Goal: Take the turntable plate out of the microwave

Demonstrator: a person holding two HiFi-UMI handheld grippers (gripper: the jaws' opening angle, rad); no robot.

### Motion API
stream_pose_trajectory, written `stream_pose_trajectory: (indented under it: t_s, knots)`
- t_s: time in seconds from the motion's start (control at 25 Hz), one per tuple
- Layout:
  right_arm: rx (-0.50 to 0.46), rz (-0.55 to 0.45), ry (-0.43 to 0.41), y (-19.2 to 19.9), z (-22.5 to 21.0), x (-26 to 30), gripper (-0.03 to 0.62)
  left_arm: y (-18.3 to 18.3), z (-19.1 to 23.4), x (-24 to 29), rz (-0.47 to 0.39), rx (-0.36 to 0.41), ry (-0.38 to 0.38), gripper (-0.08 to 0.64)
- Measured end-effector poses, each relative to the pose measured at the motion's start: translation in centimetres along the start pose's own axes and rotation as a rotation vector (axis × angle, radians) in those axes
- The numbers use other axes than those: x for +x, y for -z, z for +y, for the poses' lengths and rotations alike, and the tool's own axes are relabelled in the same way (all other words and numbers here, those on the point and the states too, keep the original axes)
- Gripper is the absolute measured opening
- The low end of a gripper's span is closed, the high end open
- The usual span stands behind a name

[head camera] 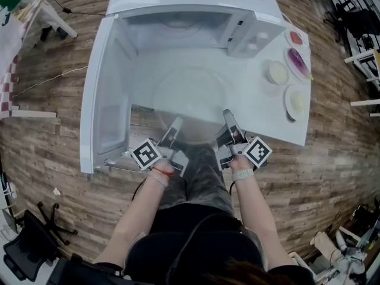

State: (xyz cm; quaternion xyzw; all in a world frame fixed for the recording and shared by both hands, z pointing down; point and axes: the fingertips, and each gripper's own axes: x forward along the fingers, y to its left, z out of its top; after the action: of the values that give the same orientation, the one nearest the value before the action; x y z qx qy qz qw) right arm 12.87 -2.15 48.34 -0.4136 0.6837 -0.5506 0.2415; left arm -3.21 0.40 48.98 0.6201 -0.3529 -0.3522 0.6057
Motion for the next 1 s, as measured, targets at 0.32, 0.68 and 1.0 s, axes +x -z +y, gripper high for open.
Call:
stream_pose_trajectory:
  t_s: [0.32,0.68,1.0]
  knots:
    - [0.024,-0.020,0.031,0.4,-1.4,-1.6,0.060,1.2,0.9,-0.4,0.025,-0.004,-0.021,0.038]
    - [0.040,-0.031,0.042,0.7,-2.1,-2.3,0.060,1.9,1.5,-0.7,0.037,-0.021,-0.033,0.038]
    - [0.032,-0.029,0.040,0.9,-2.2,-2.5,0.060,2.0,1.7,-0.9,0.030,-0.032,-0.035,0.037]
